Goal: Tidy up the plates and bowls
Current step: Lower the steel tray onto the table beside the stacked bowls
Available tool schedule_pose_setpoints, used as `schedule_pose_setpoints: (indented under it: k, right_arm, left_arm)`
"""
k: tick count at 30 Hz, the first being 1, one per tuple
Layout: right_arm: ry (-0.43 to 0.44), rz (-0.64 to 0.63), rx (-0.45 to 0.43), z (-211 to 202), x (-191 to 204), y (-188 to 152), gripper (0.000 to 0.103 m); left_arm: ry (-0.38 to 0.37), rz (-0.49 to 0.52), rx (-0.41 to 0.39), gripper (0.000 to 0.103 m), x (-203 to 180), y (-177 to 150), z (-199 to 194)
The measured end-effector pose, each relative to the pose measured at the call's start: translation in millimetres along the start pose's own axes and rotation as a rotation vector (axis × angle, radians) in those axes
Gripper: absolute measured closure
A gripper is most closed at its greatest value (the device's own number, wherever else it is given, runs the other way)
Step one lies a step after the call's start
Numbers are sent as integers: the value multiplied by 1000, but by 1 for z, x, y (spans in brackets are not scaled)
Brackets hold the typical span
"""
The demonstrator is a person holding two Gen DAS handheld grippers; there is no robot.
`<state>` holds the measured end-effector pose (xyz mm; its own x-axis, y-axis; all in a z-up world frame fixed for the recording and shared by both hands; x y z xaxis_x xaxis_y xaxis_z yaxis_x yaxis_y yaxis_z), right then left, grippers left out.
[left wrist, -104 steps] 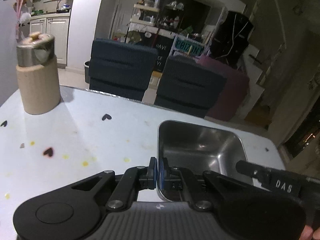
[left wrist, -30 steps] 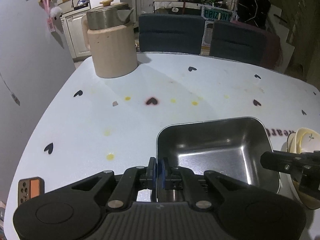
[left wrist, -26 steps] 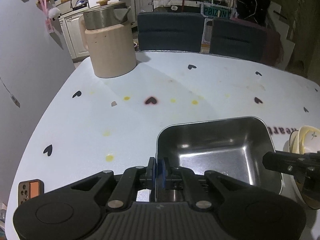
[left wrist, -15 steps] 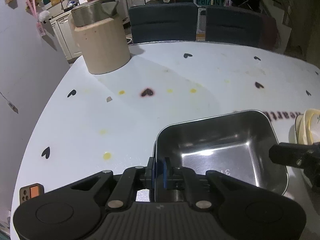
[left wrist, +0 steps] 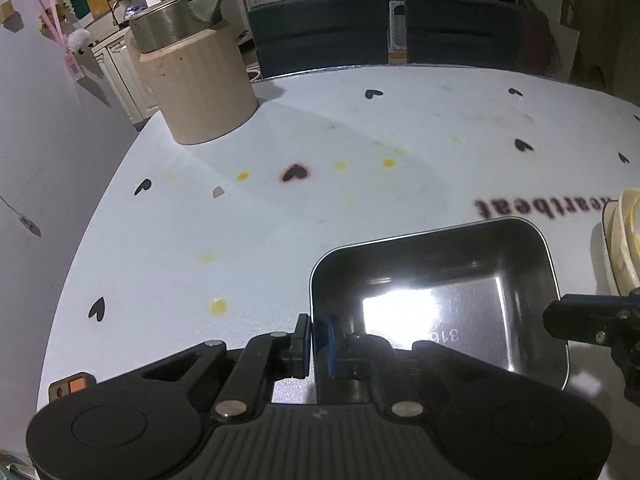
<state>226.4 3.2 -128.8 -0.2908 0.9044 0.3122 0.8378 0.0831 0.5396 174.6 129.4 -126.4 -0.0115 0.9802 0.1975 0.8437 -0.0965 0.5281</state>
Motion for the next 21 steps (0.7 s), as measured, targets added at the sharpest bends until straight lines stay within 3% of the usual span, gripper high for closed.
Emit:
schedule_pose_setpoints:
  k: [6, 11, 21]
  right_arm:
    - [-41, 3, 30, 6, -5, -1, 103]
    - [-31, 60, 56, 10, -17, -2, 103]
    - [7, 55, 41, 8, -11, -2, 103]
  left_arm:
    - [35, -2, 12, 94, 5, -1, 4]
    - [32, -5, 17, 94, 8, -2, 4]
    - [27, -4, 33, 94, 5, -3, 11]
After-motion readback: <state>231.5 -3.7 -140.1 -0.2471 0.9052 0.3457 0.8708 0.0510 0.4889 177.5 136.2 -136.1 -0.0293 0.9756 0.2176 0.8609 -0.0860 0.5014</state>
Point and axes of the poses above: each gripper's, at about its wrist camera, not at the fingertips, and z roughly the way its jaws point, x to its left, y to its top, the point moved 2 cm from there along z, roughly the way its jaws point, and after that the axes turned 2 degrees about y, right-handed, at the moved point
